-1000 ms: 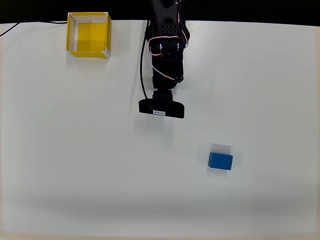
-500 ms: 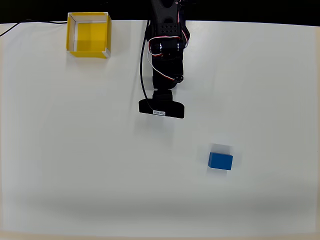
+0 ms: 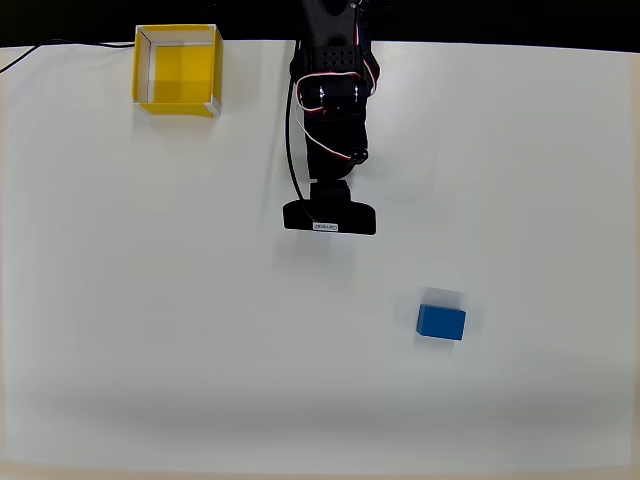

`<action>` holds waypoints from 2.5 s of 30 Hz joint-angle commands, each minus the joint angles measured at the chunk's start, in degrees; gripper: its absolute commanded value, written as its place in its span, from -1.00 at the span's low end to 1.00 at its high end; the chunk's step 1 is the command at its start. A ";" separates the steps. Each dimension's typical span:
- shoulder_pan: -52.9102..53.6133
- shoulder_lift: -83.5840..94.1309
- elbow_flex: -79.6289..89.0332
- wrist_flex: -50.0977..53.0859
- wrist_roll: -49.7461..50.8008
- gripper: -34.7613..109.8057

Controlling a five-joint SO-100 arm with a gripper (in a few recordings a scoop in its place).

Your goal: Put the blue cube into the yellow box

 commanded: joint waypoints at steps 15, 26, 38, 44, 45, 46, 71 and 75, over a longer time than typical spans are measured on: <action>0.35 -35.86 -41.04 -12.13 4.66 -0.24; -1.76 -55.72 -62.58 -23.82 5.10 -0.05; -4.66 -73.56 -87.89 -15.91 -8.88 0.27; -3.78 -84.73 -99.76 -17.75 -16.00 0.30; -3.69 -86.75 -102.13 -17.84 -16.17 0.30; -3.78 -88.68 -104.68 -17.67 -15.73 0.30; -10.72 -123.66 -144.40 -0.70 -23.20 0.45; -12.30 -124.63 -144.84 0.79 -21.18 0.45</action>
